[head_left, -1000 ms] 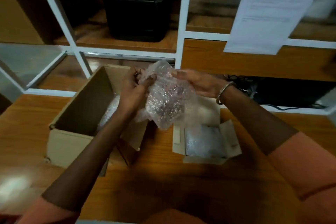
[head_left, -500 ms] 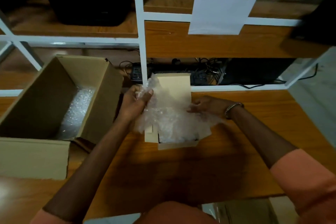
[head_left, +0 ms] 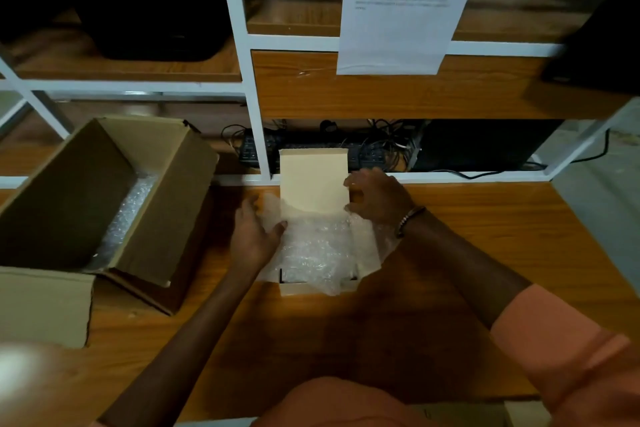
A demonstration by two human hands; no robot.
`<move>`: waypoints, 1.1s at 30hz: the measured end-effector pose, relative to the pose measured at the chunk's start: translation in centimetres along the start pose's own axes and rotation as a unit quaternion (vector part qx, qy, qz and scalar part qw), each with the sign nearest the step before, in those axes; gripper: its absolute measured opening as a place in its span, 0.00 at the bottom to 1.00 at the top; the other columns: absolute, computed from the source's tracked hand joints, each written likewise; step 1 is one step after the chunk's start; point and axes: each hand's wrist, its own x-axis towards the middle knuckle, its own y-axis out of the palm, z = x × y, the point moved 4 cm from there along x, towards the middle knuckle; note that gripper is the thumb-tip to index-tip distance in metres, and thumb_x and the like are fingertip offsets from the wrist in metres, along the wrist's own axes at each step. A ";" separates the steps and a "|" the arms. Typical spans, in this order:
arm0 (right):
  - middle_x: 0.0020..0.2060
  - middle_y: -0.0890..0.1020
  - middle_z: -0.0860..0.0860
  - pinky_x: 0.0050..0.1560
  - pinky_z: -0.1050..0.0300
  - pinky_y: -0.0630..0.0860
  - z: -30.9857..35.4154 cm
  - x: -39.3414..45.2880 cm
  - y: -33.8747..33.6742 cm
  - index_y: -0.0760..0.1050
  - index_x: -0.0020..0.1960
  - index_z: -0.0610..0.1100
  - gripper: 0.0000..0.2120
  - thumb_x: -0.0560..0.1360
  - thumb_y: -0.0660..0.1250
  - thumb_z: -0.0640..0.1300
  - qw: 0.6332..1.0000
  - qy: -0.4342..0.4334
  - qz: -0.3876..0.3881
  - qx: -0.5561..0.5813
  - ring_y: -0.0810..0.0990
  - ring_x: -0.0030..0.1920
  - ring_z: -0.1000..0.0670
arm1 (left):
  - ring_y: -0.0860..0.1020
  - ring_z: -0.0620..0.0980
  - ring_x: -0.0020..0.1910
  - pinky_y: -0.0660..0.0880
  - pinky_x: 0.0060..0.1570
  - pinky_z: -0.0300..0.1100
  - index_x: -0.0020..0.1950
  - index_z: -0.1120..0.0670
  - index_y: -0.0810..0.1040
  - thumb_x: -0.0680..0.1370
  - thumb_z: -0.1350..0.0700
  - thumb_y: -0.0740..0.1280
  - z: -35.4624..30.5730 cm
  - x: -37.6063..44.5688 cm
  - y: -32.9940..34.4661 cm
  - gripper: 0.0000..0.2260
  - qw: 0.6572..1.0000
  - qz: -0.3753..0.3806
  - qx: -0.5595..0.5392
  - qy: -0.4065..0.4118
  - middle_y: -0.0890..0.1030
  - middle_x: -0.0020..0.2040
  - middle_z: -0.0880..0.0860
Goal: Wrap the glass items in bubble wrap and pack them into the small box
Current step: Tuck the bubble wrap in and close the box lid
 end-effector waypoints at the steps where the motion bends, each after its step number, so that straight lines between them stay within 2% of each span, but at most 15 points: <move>1: 0.58 0.83 0.49 0.57 0.46 0.80 0.9 0.0 -0.2 0.81 0.63 0.49 0.23 0.73 0.79 0.59 1.000 -0.027 -0.007 0.007 0.79 0.60 0.45 | 0.73 0.61 0.73 0.74 0.67 0.56 0.82 0.55 0.64 0.76 0.50 0.79 -0.4 -0.3 -0.3 0.38 0.996 -0.038 0.068 0.052 0.71 0.77 0.60; 3: 0.55 0.83 0.51 0.53 0.51 0.79 2.6 -0.4 0.6 0.82 0.60 0.48 0.25 0.72 0.78 0.64 0.994 -0.075 0.074 0.030 0.80 0.55 0.49 | 0.72 0.61 0.72 0.74 0.66 0.59 0.79 0.53 0.70 0.75 0.48 0.80 -1.5 -0.8 -0.6 0.36 0.968 -0.069 0.158 0.182 0.74 0.74 0.59; 4: 0.56 0.82 0.50 0.52 0.52 0.77 3.4 -0.9 1.4 0.82 0.62 0.48 0.28 0.72 0.77 0.67 0.987 -0.083 0.138 0.011 0.80 0.55 0.50 | 0.73 0.61 0.71 0.74 0.67 0.60 0.77 0.52 0.73 0.74 0.48 0.80 -1.8 -0.9 -0.3 0.33 0.954 -0.037 0.183 0.234 0.77 0.72 0.57; 6: 0.66 0.78 0.47 0.59 0.52 0.75 3.7 -1.7 3.7 0.76 0.73 0.48 0.38 0.71 0.75 0.70 0.965 -0.088 0.237 -0.071 0.78 0.64 0.47 | 0.70 0.60 0.76 0.69 0.73 0.63 0.76 0.49 0.74 0.75 0.46 0.79 -1.9 -0.7 1.0 0.32 0.920 0.098 0.267 0.270 0.77 0.74 0.55; 8: 0.76 0.72 0.44 0.71 0.49 0.70 2.7 -2.1 6.0 0.64 0.82 0.46 0.46 0.73 0.76 0.66 0.951 -0.067 0.276 -0.123 0.72 0.74 0.42 | 0.64 0.58 0.81 0.59 0.80 0.61 0.79 0.47 0.71 0.75 0.44 0.77 -1.3 -0.2 2.5 0.34 0.861 0.188 0.397 0.257 0.72 0.79 0.52; 10: 0.76 0.70 0.42 0.73 0.48 0.67 1.5 -2.0 7.4 0.60 0.83 0.44 0.49 0.72 0.78 0.63 0.953 -0.054 0.258 -0.148 0.69 0.75 0.41 | 0.65 0.56 0.81 0.59 0.80 0.58 0.81 0.47 0.67 0.76 0.44 0.77 -0.6 0.1 3.6 0.36 0.840 0.210 0.448 0.224 0.69 0.81 0.52; 14: 0.72 0.73 0.44 0.71 0.47 0.69 1.1 -1.8 8.6 0.64 0.80 0.44 0.48 0.69 0.79 0.64 0.956 -0.078 0.230 -0.163 0.71 0.72 0.42 | 0.67 0.57 0.80 0.65 0.77 0.56 0.81 0.49 0.64 0.76 0.42 0.76 0.1 0.0 4.6 0.38 0.839 0.196 0.458 0.221 0.67 0.82 0.53; 18: 0.71 0.74 0.42 0.71 0.47 0.69 1.1 -1.9 9.7 0.64 0.78 0.43 0.47 0.70 0.77 0.68 0.946 -0.100 0.262 -0.164 0.71 0.71 0.40 | 0.64 0.56 0.82 0.61 0.81 0.55 0.84 0.51 0.62 0.74 0.39 0.78 1.3 0.4 4.7 0.44 0.842 0.230 0.439 0.212 0.66 0.83 0.54; 21: 0.68 0.75 0.42 0.70 0.47 0.70 1.2 -1.9 9.5 0.69 0.74 0.43 0.44 0.70 0.75 0.69 0.949 -0.119 0.235 -0.175 0.73 0.69 0.41 | 0.61 0.56 0.83 0.59 0.81 0.57 0.85 0.51 0.59 0.71 0.34 0.78 1.4 0.9 4.6 0.50 0.830 0.259 0.447 0.210 0.64 0.84 0.54; 25: 0.63 0.77 0.43 0.67 0.44 0.69 1.6 -1.9 10.0 0.74 0.67 0.43 0.40 0.70 0.72 0.72 0.944 -0.146 0.185 -0.230 0.75 0.65 0.41 | 0.59 0.58 0.83 0.58 0.81 0.58 0.85 0.53 0.56 0.70 0.33 0.78 1.1 1.4 5.5 0.53 0.808 0.244 0.486 0.226 0.61 0.85 0.55; 28: 0.61 0.78 0.44 0.65 0.44 0.68 2.3 -2.2 10.1 0.74 0.66 0.43 0.35 0.68 0.76 0.63 0.941 -0.142 0.182 -0.248 0.75 0.62 0.42 | 0.59 0.58 0.83 0.58 0.81 0.59 0.84 0.52 0.58 0.69 0.27 0.74 1.6 1.7 5.6 0.53 0.817 0.227 0.472 0.242 0.63 0.84 0.55; 31: 0.61 0.78 0.44 0.64 0.46 0.68 2.9 -2.7 10.4 0.71 0.68 0.41 0.36 0.65 0.78 0.54 0.935 -0.146 0.176 -0.270 0.75 0.60 0.43 | 0.63 0.59 0.81 0.62 0.79 0.59 0.83 0.53 0.61 0.68 0.19 0.58 2.4 1.4 5.4 0.54 0.818 0.209 0.466 0.265 0.66 0.82 0.57; 32: 0.61 0.79 0.44 0.64 0.46 0.69 2.8 -2.6 10.6 0.70 0.68 0.41 0.36 0.66 0.78 0.53 0.937 -0.147 0.173 -0.265 0.76 0.60 0.43 | 0.66 0.60 0.79 0.64 0.78 0.59 0.82 0.54 0.63 0.68 0.19 0.55 2.6 1.2 5.4 0.54 0.816 0.196 0.468 0.275 0.68 0.80 0.58; 33: 0.61 0.79 0.44 0.65 0.46 0.69 2.6 -2.4 10.6 0.70 0.68 0.41 0.37 0.66 0.79 0.53 0.941 -0.150 0.169 -0.253 0.76 0.60 0.43 | 0.69 0.60 0.77 0.65 0.76 0.59 0.81 0.55 0.65 0.68 0.20 0.57 2.8 1.0 5.5 0.53 0.817 0.185 0.468 0.281 0.71 0.78 0.58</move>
